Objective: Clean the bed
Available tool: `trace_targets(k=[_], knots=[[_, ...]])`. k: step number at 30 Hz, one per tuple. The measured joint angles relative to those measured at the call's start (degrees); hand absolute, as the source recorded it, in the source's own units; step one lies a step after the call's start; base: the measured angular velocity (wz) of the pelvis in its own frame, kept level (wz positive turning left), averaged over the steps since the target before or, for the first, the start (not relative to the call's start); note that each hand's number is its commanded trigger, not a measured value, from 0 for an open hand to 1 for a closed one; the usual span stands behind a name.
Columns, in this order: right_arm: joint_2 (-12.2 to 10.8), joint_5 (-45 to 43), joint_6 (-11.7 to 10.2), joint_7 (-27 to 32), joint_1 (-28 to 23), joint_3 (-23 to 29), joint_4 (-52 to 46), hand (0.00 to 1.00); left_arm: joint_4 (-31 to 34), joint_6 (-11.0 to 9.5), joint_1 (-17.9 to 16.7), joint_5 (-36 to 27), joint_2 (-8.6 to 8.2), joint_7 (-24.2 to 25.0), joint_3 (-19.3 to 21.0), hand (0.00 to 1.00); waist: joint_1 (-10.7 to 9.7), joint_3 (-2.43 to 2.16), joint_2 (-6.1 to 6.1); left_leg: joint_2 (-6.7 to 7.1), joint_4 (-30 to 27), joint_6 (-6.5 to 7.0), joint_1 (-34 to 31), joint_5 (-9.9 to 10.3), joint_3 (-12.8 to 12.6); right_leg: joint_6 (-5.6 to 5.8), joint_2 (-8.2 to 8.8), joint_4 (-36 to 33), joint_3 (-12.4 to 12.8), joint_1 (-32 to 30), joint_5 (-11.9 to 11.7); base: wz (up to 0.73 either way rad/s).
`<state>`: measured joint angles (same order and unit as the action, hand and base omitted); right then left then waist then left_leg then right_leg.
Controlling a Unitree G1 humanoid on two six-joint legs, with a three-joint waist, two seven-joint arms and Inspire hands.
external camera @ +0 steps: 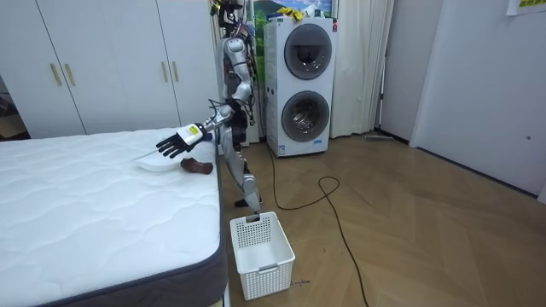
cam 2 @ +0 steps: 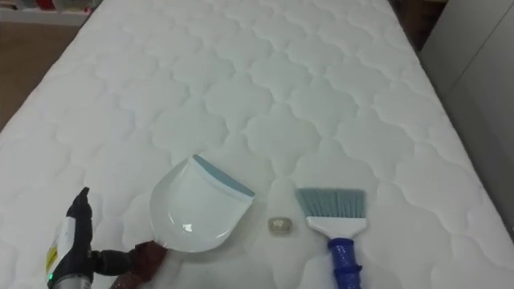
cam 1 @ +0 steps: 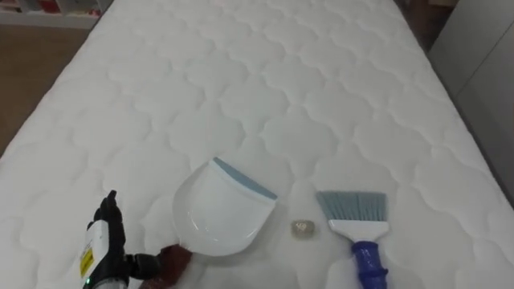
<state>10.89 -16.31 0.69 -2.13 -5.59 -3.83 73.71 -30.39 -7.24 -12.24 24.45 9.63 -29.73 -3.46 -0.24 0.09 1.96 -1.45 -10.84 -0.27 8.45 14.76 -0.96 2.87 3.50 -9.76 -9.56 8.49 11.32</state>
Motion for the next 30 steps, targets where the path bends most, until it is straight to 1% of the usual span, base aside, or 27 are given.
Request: trace_targets(k=[3,6,8,13,15,19,20,22,24,26,27,30], knots=[[0.00,0.05,0.03,-0.32,-0.04,0.00,0.00,0.00,0.01,-0.40,0.22,0.01,0.00,0.15,-0.05,0.00,-0.12,0.12,-0.24,0.01,-0.02,0.02,-0.25,-0.01,-0.04,-0.01,0.00,-0.16,0.15,-0.38,-0.01,0.00],[0.00,0.06,0.13,-0.53,-0.09,0.00,0.02,0.00,0.04,-0.40,0.23,0.02,0.00,0.17,-0.05,0.00,-1.01,0.14,-0.50,0.00,-0.26,0.04,-0.81,-0.03,0.00,-0.01,0.04,-0.78,0.12,-1.06,0.00,0.00],[-0.01,0.06,0.14,-0.52,-0.18,-0.03,0.01,0.00,0.10,-0.40,0.51,0.12,0.00,0.22,-0.29,0.00,-1.16,0.20,-0.56,0.01,-0.50,0.04,-1.12,-0.03,-0.04,-0.01,0.09,-1.04,0.14,-1.44,0.00,0.00],[-0.06,0.05,0.25,-0.55,-0.48,-0.02,0.01,0.00,0.05,-0.40,0.55,0.23,0.02,0.91,-1.07,0.00,-1.20,0.30,-0.10,0.06,-0.52,0.05,-1.27,-0.04,-0.17,-0.01,0.16,-1.05,0.14,-1.65,0.00,0.00],[-0.07,0.45,0.25,-0.59,-0.44,-0.03,0.01,0.00,-0.12,-0.40,0.57,0.37,0.03,1.62,-1.15,0.00,-1.10,0.25,0.19,0.06,-0.72,0.05,-2.02,-0.04,-0.21,-0.02,0.17,-1.10,0.12,-2.36,-0.01,0.00],[-0.05,0.34,0.73,-0.60,-0.41,0.03,0.04,0.00,-1.73,-0.21,0.56,0.49,0.02,3.23,-1.25,0.00,-1.14,0.21,0.13,0.06,-0.91,0.05,-2.99,-0.04,-0.13,-0.09,0.17,-1.08,0.08,-3.22,-0.05,0.00],[-0.05,0.37,0.85,-0.65,-0.38,0.02,0.05,0.00,-2.30,-0.08,0.57,0.61,0.00,3.89,-1.29,0.00,-1.06,0.15,0.00,0.07,-0.92,0.05,-3.33,-0.04,-0.03,-0.10,0.17,-1.08,0.01,-3.46,-0.06,0.04],[-0.05,0.44,1.97,-0.79,-0.08,0.01,0.03,0.00,-3.40,0.98,0.57,1.12,0.01,5.38,-1.49,0.00,-1.17,0.00,-0.36,0.09,-1.00,0.05,-3.86,-0.04,0.23,-0.10,0.17,-1.03,-0.19,-3.71,-0.06,0.06],[-0.04,0.59,2.00,-1.13,-0.04,-0.02,0.01,0.00,-3.76,1.86,0.56,1.10,0.00,5.95,-2.08,0.00,-1.09,0.05,-0.58,0.10,-0.97,0.05,-3.96,-0.04,0.35,-0.10,0.17,-1.00,-0.32,-3.77,-0.06,0.02],[-0.04,1.19,1.99,-1.15,0.19,-0.49,-0.15,0.00,-4.04,2.32,0.57,1.03,-0.01,6.81,-2.66,0.00,-1.11,0.07,-0.83,0.10,-0.98,0.05,-4.22,-0.04,0.40,-0.10,0.17,-0.92,-0.34,-3.92,-0.06,0.00],[-0.06,1.57,1.97,-1.18,0.51,-0.70,-0.19,0.00,-4.07,2.61,0.57,0.98,-0.01,7.11,-2.94,0.00,-1.12,-0.03,-0.98,0.10,-0.99,0.05,-4.60,-0.04,0.43,-0.10,0.17,-0.93,-0.36,-4.30,-0.06,0.00],[0.06,2.48,1.97,-1.12,1.39,-1.58,-0.13,0.00,-5.21,2.97,1.35,0.95,0.00,8.00,-3.59,0.00,-1.18,-0.07,-1.12,0.17,-0.96,0.07,-5.57,-0.33,0.47,-0.10,0.27,-1.02,-0.45,-5.36,-0.06,0.00]])
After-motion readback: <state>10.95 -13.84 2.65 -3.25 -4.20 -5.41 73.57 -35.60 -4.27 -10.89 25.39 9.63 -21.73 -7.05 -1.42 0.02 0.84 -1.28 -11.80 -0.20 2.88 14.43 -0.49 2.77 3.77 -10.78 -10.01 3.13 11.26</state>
